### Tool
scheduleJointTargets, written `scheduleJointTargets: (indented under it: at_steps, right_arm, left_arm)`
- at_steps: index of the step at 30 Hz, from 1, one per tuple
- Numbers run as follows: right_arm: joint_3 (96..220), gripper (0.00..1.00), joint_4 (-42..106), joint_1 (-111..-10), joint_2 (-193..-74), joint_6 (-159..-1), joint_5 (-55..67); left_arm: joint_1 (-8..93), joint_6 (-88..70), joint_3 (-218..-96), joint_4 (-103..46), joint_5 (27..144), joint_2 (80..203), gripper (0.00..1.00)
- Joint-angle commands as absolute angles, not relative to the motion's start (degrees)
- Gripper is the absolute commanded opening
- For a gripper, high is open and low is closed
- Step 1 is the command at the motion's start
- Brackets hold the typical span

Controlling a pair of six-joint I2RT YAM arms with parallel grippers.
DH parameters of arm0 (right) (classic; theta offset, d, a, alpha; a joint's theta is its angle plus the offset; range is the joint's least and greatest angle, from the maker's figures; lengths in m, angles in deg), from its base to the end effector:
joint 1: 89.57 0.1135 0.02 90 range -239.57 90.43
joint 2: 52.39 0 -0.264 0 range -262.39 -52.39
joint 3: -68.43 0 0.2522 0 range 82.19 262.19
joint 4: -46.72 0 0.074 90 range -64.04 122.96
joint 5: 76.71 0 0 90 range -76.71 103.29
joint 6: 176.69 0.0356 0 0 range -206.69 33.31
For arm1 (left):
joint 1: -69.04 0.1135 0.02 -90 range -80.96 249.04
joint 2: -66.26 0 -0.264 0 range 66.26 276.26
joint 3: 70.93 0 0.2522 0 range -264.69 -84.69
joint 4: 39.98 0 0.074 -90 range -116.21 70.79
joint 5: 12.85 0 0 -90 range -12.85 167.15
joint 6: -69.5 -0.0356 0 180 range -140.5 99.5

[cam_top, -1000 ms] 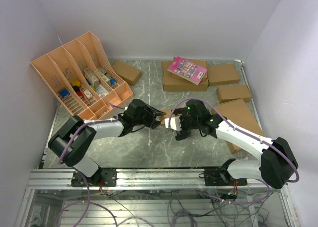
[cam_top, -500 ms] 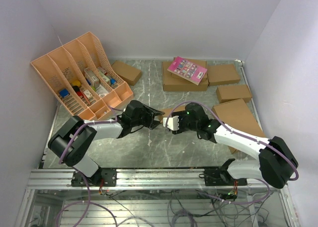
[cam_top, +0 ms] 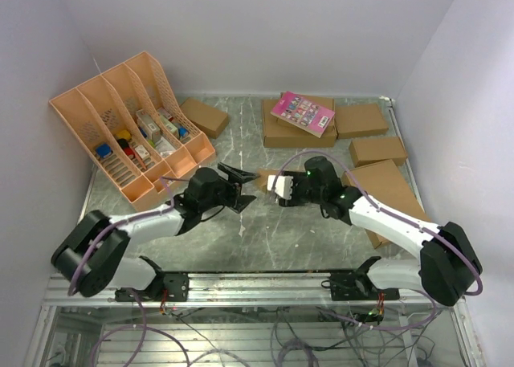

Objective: Fold the paper box

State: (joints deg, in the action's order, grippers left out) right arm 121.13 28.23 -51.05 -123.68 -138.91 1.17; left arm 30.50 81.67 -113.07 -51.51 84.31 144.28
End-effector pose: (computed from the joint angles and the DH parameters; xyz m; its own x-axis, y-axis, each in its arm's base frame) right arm 0.1997 0.1685 0.2175 0.2958 -0.7522 -0.5888 -0.8262 0.1079 -0.5530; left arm 0.2078 -0.1712 0.1789 -0.6231 -0.7436 0.2423 -0.4643 0.1024 -0.8797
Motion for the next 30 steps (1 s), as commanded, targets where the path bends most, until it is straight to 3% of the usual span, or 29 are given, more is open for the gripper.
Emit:
scheduleJointTargets:
  at_steps: [1, 8, 15, 17, 24, 30]
  right_arm:
    - [126.6, 0.44, 25.8, -54.6, -123.0, -132.9, -5.5]
    - [141.3, 0.44, 16.2, -67.8, -129.3, -116.5, -29.4]
    - [151.9, 0.42, 9.4, -77.6, -146.3, -93.4, -53.5]
    - [149.8, 0.41, 13.3, -77.7, -149.3, -85.6, -57.8]
    - [135.6, 0.41, 47.5, -77.2, -155.1, -50.7, -60.0]
    - [132.7, 0.44, 55.7, -74.1, -161.2, -40.2, -57.8]
  left_arm:
    - [31.6, 75.8, -112.0, -46.5, 78.4, 136.7, 0.89]
    - [32.7, 52.1, -111.8, -42.1, 72.5, 125.2, 0.91]
    - [32.8, 35.6, -111.4, -45.2, 76.4, 121.6, 0.90]
    - [32.8, 32.7, -111.7, -43.5, 77.4, 121.6, 0.90]
    - [32.9, 29.9, -109.3, -42.7, 78.3, 120.1, 0.89]
    - [32.9, 34.0, -105.4, -46.5, 79.7, 120.8, 0.84]
